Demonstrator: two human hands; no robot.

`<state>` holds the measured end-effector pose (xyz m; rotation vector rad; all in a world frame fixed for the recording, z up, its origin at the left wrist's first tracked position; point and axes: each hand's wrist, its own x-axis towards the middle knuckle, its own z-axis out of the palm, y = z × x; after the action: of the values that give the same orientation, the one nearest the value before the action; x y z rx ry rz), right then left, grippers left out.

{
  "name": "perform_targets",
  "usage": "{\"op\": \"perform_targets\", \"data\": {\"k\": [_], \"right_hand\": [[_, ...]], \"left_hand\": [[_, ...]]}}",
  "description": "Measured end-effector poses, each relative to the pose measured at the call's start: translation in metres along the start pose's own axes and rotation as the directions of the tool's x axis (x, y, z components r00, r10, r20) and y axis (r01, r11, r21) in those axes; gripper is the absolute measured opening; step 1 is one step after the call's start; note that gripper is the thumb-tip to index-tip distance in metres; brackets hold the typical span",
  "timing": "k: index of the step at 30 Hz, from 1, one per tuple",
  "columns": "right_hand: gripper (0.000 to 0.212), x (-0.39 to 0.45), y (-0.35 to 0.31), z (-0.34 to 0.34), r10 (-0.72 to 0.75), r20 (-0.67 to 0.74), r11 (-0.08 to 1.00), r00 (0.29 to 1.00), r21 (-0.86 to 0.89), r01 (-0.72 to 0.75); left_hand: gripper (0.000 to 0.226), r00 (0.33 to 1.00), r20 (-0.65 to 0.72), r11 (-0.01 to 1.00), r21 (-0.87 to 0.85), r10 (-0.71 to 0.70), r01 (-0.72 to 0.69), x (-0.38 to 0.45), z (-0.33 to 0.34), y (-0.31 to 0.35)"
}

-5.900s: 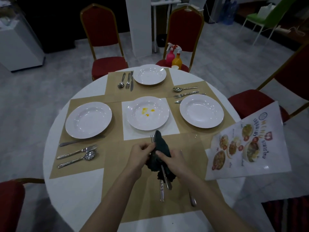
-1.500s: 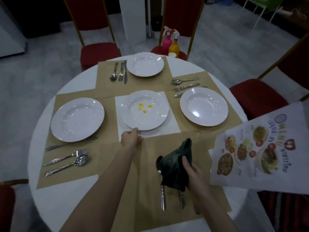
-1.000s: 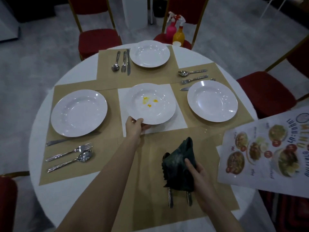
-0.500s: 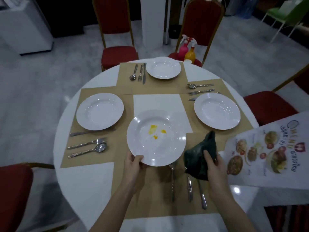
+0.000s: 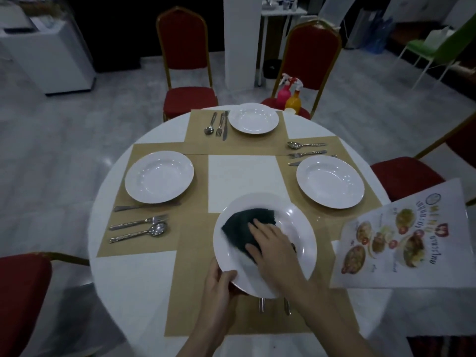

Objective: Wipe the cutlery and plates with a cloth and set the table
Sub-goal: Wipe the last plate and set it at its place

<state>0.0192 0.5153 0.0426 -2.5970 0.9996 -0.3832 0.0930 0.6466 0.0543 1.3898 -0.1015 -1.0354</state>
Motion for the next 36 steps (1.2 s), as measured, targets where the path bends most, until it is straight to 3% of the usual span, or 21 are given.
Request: {"op": "perform_targets", "data": {"k": [2,6,9,11,16,21,23,26,29,31,36], "right_hand": [[0.045,-0.004,-0.006,0.011,-0.049,0.050,0.999,0.998,-0.021,0.050],[0.040,-0.008,-0.011,0.010,-0.161,0.081,0.982,0.984,0.117,0.151],[0.038,-0.007,0.003,-0.010,-0.353,0.135,0.935,0.926,0.028,0.352],[0.035,-0.001,0.019,-0.024,-0.377,0.119,0.918,0.919,-0.080,0.387],[0.054,0.003,0.037,-0.034,-0.130,0.028,0.959,0.991,-0.252,0.133],[0.048,-0.003,0.008,-0.003,-0.035,0.039,0.993,0.999,-0.109,0.039],[0.047,-0.004,-0.004,0.000,-0.117,0.031,0.991,0.993,-0.065,0.119],[0.032,-0.007,0.004,0.000,-0.385,0.076,0.921,0.920,-0.035,0.388],[0.039,-0.008,0.034,-0.015,-0.489,0.167,0.857,0.856,-0.093,0.507],[0.041,-0.008,0.056,-0.027,-0.422,0.122,0.877,0.898,-0.197,0.439],[0.053,-0.010,0.054,-0.017,-0.151,-0.079,0.973,0.985,-0.190,0.134]], "left_hand": [[0.039,0.999,0.041,1.000,0.009,-0.007,0.006,-0.002,0.003,0.000],[0.041,1.000,-0.002,1.000,-0.018,0.018,-0.018,-0.002,-0.001,0.000],[0.040,0.999,-0.015,0.995,-0.090,0.037,-0.038,-0.007,-0.010,0.005],[0.037,0.999,-0.005,0.996,-0.078,0.032,-0.032,-0.012,-0.012,0.006],[0.037,0.999,0.040,1.000,-0.020,0.001,0.000,-0.018,-0.001,0.006],[0.040,0.996,0.093,0.999,0.049,0.018,-0.023,-0.016,0.013,0.003],[0.042,0.996,0.081,0.999,0.044,0.024,-0.028,-0.013,0.009,0.003],[0.037,1.000,0.012,1.000,-0.014,0.017,-0.017,-0.013,-0.008,0.003],[0.034,1.000,-0.029,0.999,-0.036,-0.013,0.012,-0.018,-0.024,-0.001],[0.036,0.999,-0.031,1.000,-0.008,-0.009,0.009,-0.021,-0.026,-0.002],[0.038,0.998,0.056,0.999,0.049,0.019,-0.021,-0.026,-0.003,-0.003]]}}
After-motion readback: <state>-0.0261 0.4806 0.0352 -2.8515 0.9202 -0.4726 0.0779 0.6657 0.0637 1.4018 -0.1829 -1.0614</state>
